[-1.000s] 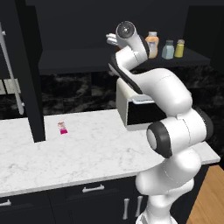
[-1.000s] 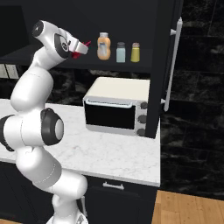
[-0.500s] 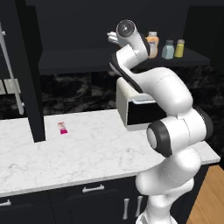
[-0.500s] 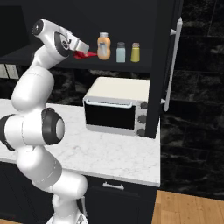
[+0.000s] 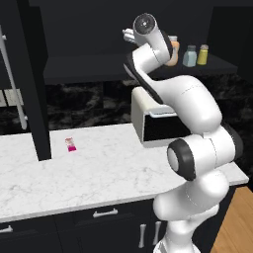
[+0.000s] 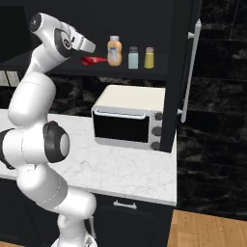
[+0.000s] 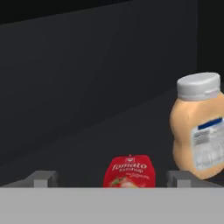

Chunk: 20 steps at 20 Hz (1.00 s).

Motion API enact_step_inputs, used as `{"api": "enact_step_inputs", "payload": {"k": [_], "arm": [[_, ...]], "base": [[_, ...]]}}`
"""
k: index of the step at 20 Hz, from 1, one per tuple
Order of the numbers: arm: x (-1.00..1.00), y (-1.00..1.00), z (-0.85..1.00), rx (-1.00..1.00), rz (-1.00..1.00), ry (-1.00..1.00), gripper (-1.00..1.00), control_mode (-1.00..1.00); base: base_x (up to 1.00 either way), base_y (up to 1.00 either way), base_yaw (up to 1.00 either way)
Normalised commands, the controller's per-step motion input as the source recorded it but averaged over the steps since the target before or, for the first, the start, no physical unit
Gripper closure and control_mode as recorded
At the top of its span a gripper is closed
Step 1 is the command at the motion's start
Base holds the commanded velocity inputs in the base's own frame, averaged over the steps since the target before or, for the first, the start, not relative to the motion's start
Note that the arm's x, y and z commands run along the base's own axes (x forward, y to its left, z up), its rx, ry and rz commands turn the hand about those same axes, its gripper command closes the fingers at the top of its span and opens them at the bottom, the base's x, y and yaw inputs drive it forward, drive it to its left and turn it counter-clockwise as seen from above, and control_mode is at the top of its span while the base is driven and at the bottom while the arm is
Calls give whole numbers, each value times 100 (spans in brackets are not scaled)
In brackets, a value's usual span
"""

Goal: Put the shaker and condiment bottle from the counter next to their counterparts in the cabinet.

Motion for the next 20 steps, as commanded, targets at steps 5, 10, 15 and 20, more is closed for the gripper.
{"api": "enact_step_inputs", "payload": {"k": [5,10,15,20], "arm": [[-68,31,-4,0,1,0,-100,-100],[-85,35,0,0,0,-3,-100,-100],[-96,29,0,-1,0,-6,-100,-100],[-100,22,-28,-3,0,-9,-100,-100]], "base": [[0,0,0],[0,0,0],[0,0,0],[0,0,0]]}}
